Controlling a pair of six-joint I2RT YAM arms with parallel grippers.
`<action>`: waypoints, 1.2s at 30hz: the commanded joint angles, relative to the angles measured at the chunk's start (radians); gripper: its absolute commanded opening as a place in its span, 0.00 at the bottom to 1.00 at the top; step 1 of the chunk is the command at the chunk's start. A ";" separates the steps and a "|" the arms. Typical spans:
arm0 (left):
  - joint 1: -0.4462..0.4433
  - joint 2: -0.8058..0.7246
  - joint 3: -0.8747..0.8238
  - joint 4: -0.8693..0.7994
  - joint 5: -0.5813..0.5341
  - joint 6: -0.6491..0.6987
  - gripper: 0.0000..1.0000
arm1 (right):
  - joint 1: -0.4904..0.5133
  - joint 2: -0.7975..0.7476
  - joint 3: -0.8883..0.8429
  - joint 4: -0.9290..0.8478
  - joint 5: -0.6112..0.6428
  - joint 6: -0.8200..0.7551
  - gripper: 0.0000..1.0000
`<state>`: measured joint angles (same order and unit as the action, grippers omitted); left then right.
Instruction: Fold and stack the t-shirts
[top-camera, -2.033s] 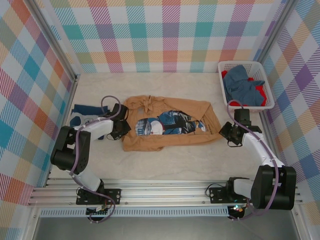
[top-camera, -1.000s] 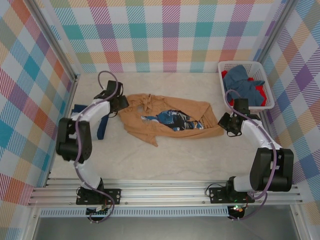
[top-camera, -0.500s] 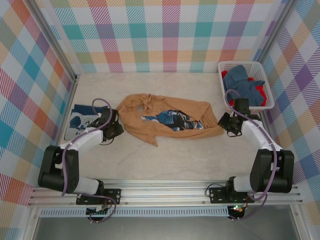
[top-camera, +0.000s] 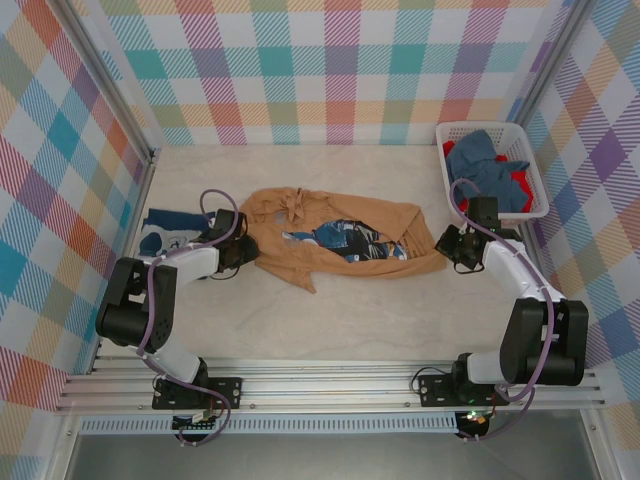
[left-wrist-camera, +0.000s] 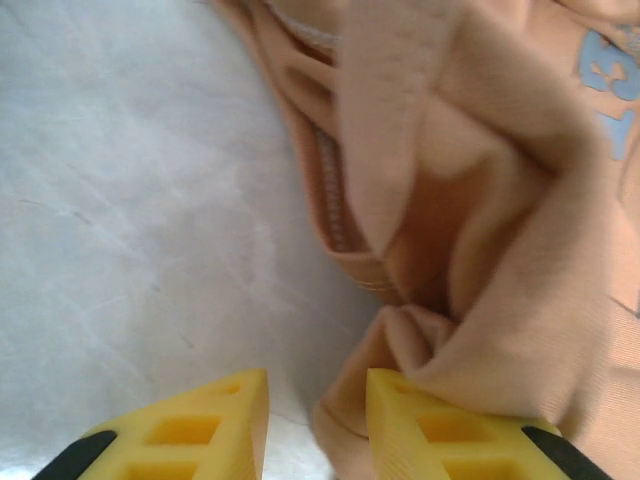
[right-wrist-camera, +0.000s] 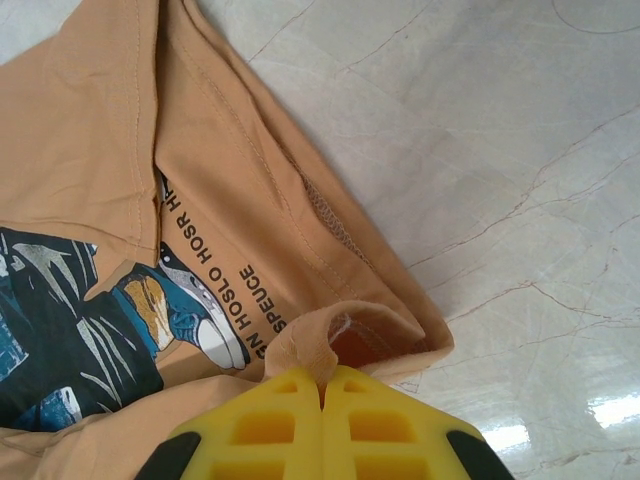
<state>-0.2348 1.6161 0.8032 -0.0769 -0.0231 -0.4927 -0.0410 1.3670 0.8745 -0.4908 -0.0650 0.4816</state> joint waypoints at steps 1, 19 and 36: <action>-0.022 -0.028 -0.004 0.040 0.016 0.010 0.32 | -0.008 0.010 0.000 0.004 -0.019 -0.005 0.00; -0.029 0.092 0.053 -0.015 -0.017 0.025 0.12 | -0.008 0.004 -0.003 0.008 -0.029 0.002 0.00; -0.057 -0.546 0.312 -0.450 -0.135 -0.045 0.00 | -0.009 -0.305 0.232 -0.028 -0.148 0.004 0.00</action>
<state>-0.2867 1.1259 1.0424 -0.4122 -0.1337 -0.5282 -0.0444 1.1366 1.0279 -0.5175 -0.1604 0.4824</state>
